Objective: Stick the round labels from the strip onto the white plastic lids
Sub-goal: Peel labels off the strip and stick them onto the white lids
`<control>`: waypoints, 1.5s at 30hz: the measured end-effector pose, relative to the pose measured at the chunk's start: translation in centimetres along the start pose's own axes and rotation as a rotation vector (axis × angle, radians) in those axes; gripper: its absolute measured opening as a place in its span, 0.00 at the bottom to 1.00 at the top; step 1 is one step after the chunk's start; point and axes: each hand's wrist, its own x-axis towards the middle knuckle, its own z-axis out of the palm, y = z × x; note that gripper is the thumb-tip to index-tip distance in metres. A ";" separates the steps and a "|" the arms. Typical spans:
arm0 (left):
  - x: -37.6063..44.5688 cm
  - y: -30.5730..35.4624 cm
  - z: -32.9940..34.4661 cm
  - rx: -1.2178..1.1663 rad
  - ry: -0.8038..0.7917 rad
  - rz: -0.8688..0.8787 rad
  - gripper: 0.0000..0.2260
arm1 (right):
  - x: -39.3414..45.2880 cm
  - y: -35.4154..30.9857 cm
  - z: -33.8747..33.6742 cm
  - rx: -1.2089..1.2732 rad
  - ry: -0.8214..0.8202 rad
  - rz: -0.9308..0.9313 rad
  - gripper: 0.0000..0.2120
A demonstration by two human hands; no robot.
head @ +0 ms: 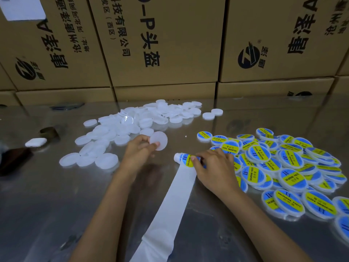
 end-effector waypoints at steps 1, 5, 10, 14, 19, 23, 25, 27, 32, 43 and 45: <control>-0.2 0.3 0.3 -0.047 -0.023 0.001 0.06 | 0.0 0.0 0.0 0.039 -0.006 -0.005 0.13; -1.1 1.2 1.2 -0.235 -0.164 0.022 0.07 | -0.1 -0.2 -0.2 0.148 0.019 -0.056 0.11; -2.1 1.8 2.7 -0.368 -0.325 0.016 0.12 | -0.1 -0.5 -0.6 0.185 0.040 -0.092 0.10; -2.6 1.9 4.0 -0.393 -0.368 0.002 0.11 | -0.2 -0.6 -0.8 0.224 0.069 -0.111 0.10; -2.7 1.8 4.4 -0.349 -0.365 0.011 0.10 | 0.0 -0.5 -0.9 0.257 0.076 -0.175 0.11; -2.8 1.6 4.5 -0.343 -0.367 -0.013 0.10 | 0.0 -0.6 -1.0 0.322 0.132 -0.308 0.12; -2.9 1.5 4.6 -0.329 -0.357 -0.008 0.09 | 0.0 -0.9 -1.2 0.393 0.161 -0.325 0.10; -2.9 1.4 4.7 -0.305 -0.329 0.007 0.07 | -0.1 -1.3 -1.5 0.534 0.172 -0.282 0.08; -2.8 1.4 4.7 -0.400 -0.313 -0.004 0.16 | 0.1 -1.8 -2.7 0.947 0.094 -0.028 0.12; -3.8 2.9 5.0 -0.746 -0.509 -0.209 0.15 | 0.4 -1.6 -4.6 1.274 0.066 0.160 0.09; -4.2 3.0 5.3 -0.726 -0.570 -0.212 0.18 | 0.3 -1.8 -4.5 1.235 0.055 0.137 0.10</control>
